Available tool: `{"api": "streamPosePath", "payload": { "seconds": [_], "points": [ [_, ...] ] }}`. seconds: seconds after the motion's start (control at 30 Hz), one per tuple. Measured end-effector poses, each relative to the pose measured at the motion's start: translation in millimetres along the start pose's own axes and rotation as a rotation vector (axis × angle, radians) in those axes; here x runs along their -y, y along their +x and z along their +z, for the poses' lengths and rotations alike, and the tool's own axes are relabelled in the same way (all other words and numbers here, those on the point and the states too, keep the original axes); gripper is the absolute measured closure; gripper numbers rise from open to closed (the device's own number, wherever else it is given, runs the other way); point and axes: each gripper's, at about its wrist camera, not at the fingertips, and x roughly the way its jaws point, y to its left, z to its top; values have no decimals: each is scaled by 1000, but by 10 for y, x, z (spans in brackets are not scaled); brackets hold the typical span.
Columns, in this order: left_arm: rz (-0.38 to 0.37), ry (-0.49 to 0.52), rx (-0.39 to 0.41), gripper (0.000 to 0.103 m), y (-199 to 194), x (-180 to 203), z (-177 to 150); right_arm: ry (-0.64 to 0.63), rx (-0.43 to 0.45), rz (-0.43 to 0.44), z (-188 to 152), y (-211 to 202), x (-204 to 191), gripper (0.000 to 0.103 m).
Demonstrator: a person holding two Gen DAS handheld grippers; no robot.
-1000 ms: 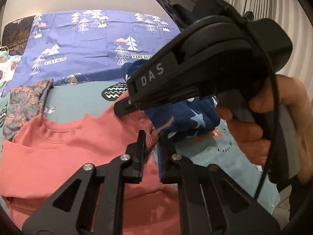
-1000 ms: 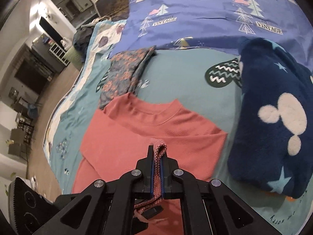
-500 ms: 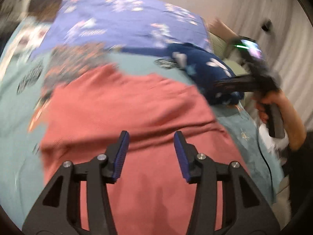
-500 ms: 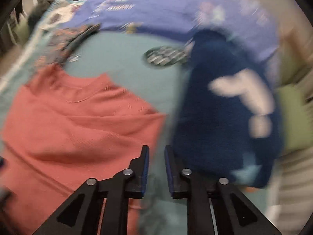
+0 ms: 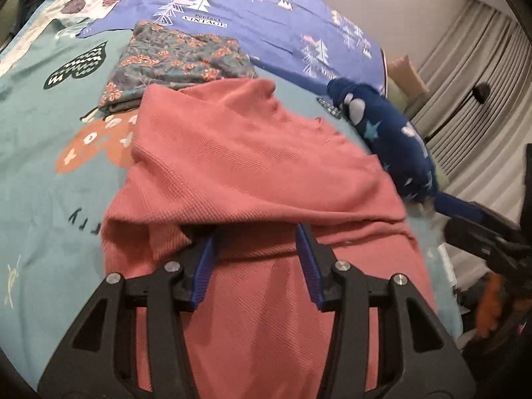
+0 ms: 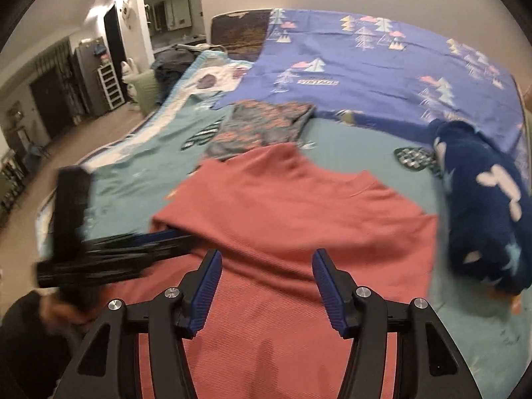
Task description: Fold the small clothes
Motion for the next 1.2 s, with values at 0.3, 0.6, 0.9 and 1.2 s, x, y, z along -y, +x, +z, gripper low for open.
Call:
{"api": "streamPosePath", "payload": {
  "seconds": [0.3,0.6,0.9,1.2],
  "points": [
    [36,-175,85,54,-265,-458,-54,72,-13,-19,-81,-10,246,45],
    [55,-93,68,54,-598,-346,-153,48,-17,-60,-241,16,277,45],
    [-36,-66,29,36,-41,-285,482,224,71,-127,-34,287,944,45],
    [136,158,-32,42,-114,17,197,134,-69,-162,-389,479,1098,46]
  ]
}}
